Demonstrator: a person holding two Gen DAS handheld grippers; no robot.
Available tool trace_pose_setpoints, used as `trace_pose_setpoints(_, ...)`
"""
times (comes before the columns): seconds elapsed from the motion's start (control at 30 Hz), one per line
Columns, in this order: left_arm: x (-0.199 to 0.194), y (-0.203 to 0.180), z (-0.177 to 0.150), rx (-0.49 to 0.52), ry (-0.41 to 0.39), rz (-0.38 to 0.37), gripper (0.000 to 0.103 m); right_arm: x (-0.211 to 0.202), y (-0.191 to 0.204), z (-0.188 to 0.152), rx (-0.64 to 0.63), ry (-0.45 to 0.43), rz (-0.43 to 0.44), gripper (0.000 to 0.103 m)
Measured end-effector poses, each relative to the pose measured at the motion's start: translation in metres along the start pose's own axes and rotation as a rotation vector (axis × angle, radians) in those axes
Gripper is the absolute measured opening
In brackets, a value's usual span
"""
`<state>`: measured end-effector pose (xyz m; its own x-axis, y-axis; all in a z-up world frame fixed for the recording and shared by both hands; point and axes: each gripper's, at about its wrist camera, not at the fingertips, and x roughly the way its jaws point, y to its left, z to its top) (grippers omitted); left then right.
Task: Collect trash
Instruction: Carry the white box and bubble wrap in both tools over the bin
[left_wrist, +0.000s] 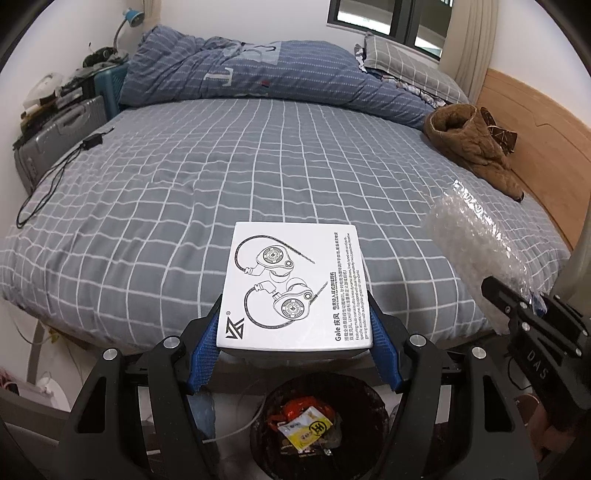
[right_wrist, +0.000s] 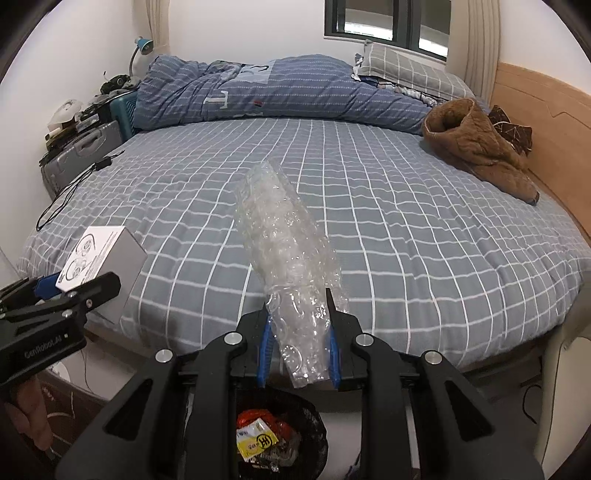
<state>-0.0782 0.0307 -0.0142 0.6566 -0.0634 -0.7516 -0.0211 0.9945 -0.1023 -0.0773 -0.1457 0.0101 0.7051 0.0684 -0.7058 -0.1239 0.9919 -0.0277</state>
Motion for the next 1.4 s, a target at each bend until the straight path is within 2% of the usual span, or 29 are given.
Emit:
trace_pose_setpoints(0.37, -0.022, 0.004, -0.029, -0.033, 0.029, 0.01, 0.068, -0.021, 0.013, -0.026, -0.029, 0.019, -0.011, 0.022)
trace_pose_setpoints(0.9, -0.059, 0.005, -0.066, -0.055, 0.074, 0.036, 0.068, -0.075, 0.014, -0.062, -0.018, 0.034, -0.004, 0.022)
trace_pose_setpoints(1.1, -0.052, 0.007, -0.085, -0.053, 0.108, 0.04, 0.068, -0.072, 0.016, -0.08, -0.023, 0.075, 0.01, 0.022)
trace_pose_setpoints(1.4, -0.015, 0.019, -0.112, -0.063, 0.164, 0.033, 0.068, -0.037, 0.013, -0.113, -0.021, 0.164, 0.037, 0.022)
